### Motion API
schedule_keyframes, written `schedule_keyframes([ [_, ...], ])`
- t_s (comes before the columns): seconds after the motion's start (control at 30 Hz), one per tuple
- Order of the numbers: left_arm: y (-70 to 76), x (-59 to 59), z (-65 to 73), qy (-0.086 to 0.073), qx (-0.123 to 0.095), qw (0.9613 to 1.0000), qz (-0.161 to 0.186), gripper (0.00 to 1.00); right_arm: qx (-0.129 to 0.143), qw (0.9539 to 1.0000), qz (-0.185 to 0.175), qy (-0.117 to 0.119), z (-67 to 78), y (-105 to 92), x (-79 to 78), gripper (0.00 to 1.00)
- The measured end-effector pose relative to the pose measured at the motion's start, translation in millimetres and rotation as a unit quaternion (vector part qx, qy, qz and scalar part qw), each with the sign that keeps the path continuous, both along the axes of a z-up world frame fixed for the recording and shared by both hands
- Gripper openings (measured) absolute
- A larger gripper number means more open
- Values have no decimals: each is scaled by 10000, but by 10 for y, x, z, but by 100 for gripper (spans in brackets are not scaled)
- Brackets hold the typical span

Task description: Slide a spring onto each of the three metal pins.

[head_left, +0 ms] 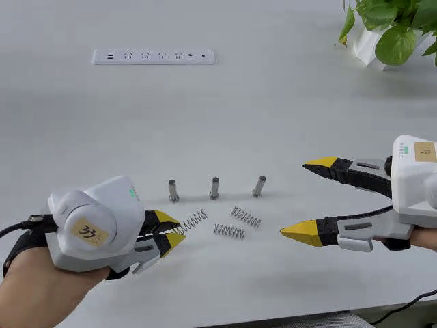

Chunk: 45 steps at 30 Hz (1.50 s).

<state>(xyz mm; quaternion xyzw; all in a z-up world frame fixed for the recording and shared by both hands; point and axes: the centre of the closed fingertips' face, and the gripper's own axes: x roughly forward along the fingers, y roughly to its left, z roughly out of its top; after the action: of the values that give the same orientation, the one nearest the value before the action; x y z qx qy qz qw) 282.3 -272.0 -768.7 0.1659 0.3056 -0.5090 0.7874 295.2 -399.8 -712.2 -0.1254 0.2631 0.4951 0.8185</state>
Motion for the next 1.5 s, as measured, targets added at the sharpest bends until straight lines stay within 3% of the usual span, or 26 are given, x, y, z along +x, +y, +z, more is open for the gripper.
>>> schedule_keyframes([
  [0.1, -31, 11, 110, -29, -182, 9998, 42, 6, 152, 9998, 124, 5, 66, 124, -2, 64],
  [0.43, -156, -16, 363, -264, -523, 9982, -151, 6, 179, 9971, 735, 5, 152, 516, -99, 53],
  [0.7, -209, -64, 455, -376, -697, 9963, -335, 6, 208, 9923, 1218, 79, 193, 752, -132, 41],
  [1.03, -251, -149, 511, -432, -833, 9938, -604, 6, 90, 9833, 1804, 202, 195, 882, -209, 25],
  [1.27, -236, -136, 542, -411, -942, 9933, -533, 6, 206, 9832, 1783, 325, 190, 911, -220, 23],
  [1.5, -241, -108, 594, -413, -1080, 9923, -447, 6, 829, 9855, 1311, 691, 226, 896, -176, 21],
])
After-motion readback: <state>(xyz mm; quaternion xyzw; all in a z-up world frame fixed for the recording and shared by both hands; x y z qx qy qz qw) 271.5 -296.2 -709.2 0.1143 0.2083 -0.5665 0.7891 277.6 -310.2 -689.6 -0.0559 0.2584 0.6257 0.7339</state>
